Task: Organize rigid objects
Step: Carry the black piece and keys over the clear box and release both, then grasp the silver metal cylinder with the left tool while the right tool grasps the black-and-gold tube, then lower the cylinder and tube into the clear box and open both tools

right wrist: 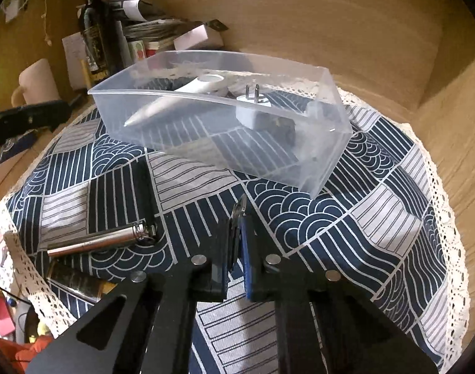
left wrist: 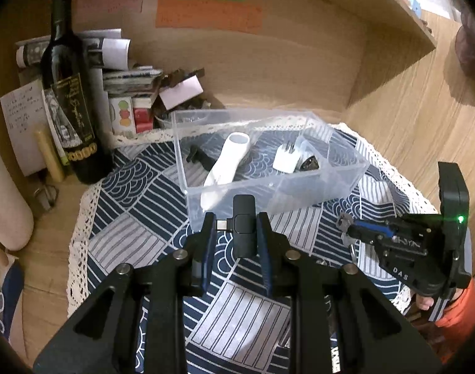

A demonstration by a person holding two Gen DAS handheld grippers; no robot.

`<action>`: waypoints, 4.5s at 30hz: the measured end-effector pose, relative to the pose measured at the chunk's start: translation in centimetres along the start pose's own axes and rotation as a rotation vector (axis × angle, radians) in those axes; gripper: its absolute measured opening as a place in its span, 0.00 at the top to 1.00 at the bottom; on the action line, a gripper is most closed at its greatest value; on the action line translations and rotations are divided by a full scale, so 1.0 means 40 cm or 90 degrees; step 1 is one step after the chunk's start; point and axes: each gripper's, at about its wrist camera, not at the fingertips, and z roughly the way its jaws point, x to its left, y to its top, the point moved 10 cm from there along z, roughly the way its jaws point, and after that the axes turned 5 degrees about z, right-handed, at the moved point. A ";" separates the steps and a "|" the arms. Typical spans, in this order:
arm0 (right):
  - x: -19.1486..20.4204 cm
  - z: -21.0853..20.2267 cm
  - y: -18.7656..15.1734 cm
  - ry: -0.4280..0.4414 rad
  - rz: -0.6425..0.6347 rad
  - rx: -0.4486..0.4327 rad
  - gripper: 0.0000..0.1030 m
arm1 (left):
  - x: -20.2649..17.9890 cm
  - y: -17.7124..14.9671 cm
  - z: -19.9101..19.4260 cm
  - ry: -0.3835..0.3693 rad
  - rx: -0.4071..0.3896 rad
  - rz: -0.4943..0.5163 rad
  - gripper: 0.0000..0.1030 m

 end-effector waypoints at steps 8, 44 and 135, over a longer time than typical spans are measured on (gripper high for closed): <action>0.006 -0.084 0.062 0.011 0.002 -0.069 0.97 | 0.005 0.050 -0.011 0.003 -0.026 -0.006 0.76; 0.040 0.123 0.279 0.109 -0.028 -0.028 0.97 | -0.036 0.121 0.269 -0.045 0.080 0.036 0.76; 0.060 -0.130 0.042 0.064 0.028 -0.114 0.22 | -0.100 -0.099 -0.043 0.011 -0.011 0.063 0.86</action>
